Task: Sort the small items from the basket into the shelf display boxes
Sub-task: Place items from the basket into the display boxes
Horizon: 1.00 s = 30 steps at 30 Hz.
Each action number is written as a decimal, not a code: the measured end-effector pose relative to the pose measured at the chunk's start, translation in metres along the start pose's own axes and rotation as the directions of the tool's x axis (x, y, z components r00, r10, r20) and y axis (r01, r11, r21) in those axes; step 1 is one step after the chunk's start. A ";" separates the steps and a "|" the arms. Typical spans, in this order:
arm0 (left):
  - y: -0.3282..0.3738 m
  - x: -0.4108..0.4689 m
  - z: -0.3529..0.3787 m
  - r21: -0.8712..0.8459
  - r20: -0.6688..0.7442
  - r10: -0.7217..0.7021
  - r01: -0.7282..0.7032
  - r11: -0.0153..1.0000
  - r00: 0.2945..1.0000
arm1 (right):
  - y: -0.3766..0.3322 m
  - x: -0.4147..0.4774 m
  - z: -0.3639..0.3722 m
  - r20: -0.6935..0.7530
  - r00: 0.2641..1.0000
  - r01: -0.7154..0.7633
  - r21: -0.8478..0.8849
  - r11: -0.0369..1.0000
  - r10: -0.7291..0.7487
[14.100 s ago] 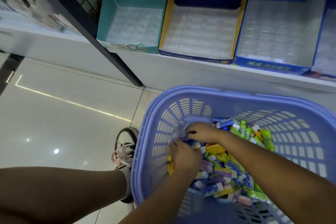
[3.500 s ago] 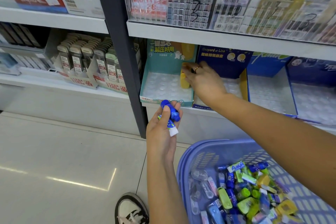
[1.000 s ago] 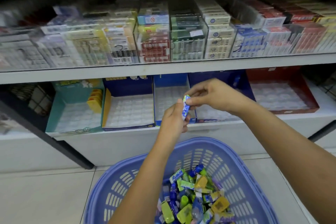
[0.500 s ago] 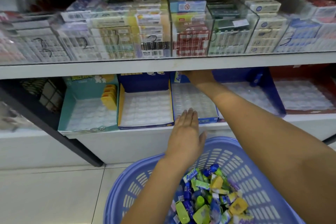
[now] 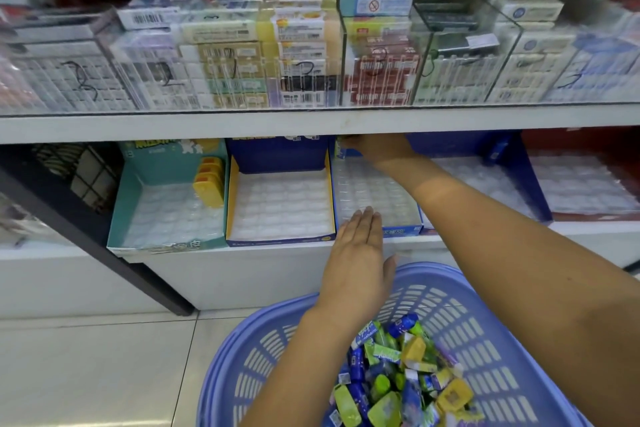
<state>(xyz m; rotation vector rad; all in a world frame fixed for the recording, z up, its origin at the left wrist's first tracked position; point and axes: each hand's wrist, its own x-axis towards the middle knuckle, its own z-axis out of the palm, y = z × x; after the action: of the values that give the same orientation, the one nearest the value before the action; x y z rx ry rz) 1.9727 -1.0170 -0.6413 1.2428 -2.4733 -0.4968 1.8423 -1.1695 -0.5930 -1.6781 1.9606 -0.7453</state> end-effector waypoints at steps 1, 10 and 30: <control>0.000 0.000 0.000 0.002 0.003 -0.001 0.001 1.000 1.000 | -0.002 -0.002 0.003 -0.030 0.999 0.012 0.024 1.000 -0.011; 0.003 -0.016 -0.011 -0.262 -0.150 -0.017 -0.024 0.965 0.989 | -0.017 -0.062 -0.019 0.016 0.984 0.179 -0.200 0.963 -0.179; -0.014 -0.177 0.141 0.105 0.768 -0.216 0.214 0.971 0.603 | 0.127 -0.293 0.118 0.888 0.443 0.691 -0.424 0.585 0.120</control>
<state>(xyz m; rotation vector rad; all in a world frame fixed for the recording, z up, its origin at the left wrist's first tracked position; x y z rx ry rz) 2.0211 -0.8580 -0.7961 1.5774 -2.9866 -1.3589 1.8709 -0.8786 -0.7683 -2.2605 1.1420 0.9664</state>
